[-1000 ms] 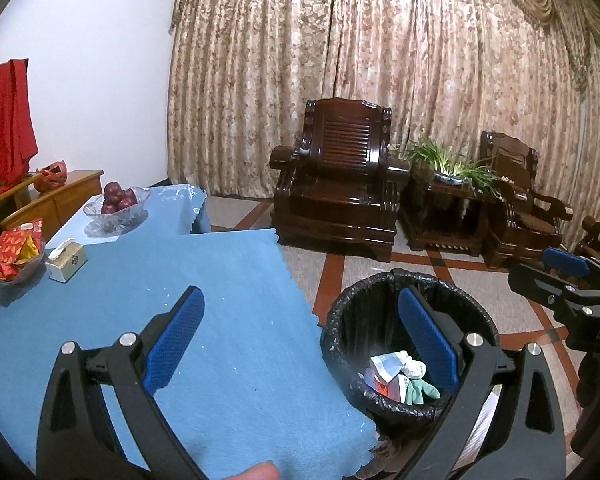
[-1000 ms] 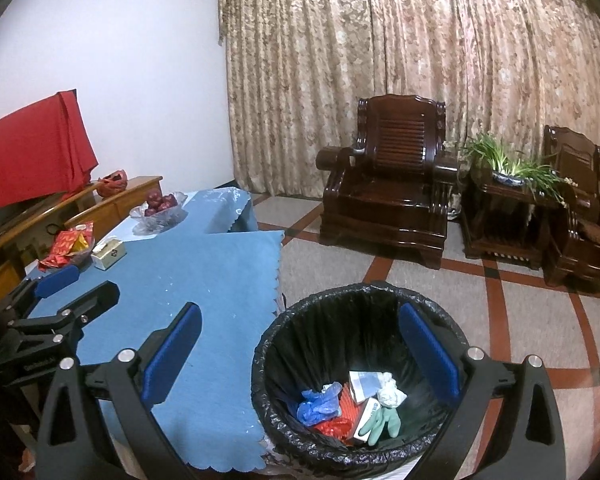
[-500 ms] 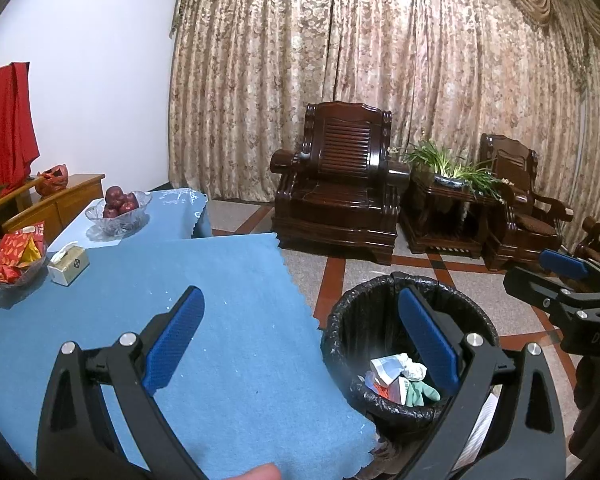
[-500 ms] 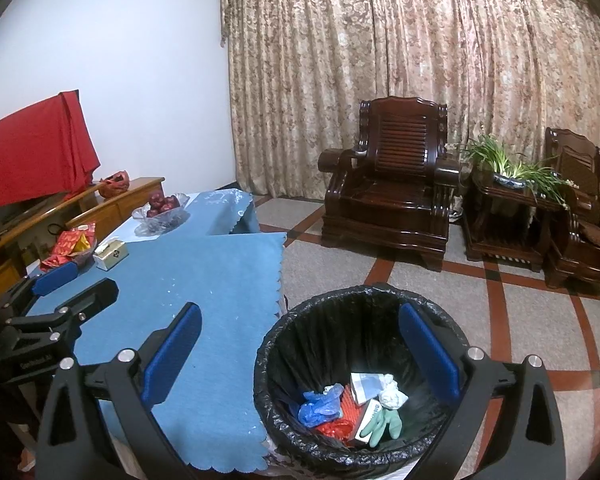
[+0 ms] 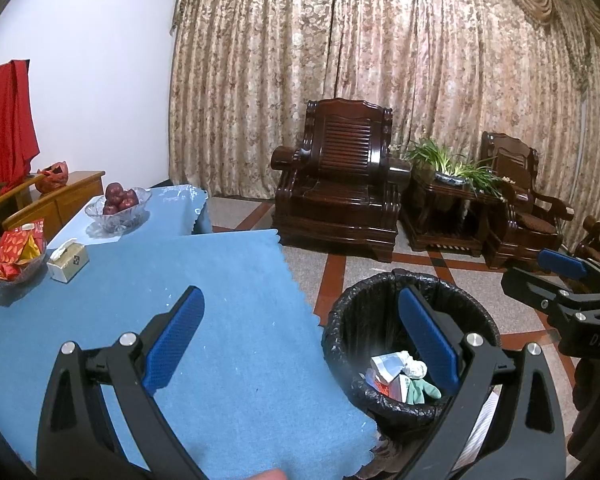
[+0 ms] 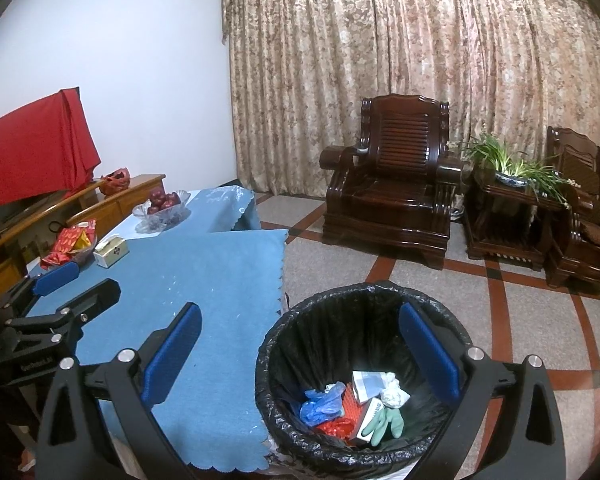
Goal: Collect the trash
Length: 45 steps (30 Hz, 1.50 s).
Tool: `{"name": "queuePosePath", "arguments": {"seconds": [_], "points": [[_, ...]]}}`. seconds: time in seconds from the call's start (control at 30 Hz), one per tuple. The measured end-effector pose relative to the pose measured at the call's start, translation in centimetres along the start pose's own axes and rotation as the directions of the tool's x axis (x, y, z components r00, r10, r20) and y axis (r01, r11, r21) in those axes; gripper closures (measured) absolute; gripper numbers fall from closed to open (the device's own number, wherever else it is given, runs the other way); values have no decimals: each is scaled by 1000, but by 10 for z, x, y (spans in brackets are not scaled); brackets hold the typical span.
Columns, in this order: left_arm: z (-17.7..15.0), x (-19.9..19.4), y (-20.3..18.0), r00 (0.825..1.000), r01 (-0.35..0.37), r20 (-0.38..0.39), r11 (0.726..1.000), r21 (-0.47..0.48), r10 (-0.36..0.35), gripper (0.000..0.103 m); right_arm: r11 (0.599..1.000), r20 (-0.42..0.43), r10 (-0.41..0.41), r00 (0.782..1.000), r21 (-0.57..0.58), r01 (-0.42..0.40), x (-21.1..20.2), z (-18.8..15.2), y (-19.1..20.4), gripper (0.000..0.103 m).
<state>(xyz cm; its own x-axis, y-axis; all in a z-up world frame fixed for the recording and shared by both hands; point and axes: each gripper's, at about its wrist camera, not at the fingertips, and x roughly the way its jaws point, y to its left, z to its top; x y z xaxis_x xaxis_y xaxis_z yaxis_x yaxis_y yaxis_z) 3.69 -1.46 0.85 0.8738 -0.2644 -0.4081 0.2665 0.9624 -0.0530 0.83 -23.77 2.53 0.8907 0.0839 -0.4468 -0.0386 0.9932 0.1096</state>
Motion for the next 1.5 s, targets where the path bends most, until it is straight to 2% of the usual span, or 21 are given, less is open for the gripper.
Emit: {"name": "queuePosePath", "arguments": {"seconds": [1.5], "points": [[-4,1,8,1000,0,-9,1000,6,0,8,1000,-4,2,1000,3,-2,0,1,3,6]]}}
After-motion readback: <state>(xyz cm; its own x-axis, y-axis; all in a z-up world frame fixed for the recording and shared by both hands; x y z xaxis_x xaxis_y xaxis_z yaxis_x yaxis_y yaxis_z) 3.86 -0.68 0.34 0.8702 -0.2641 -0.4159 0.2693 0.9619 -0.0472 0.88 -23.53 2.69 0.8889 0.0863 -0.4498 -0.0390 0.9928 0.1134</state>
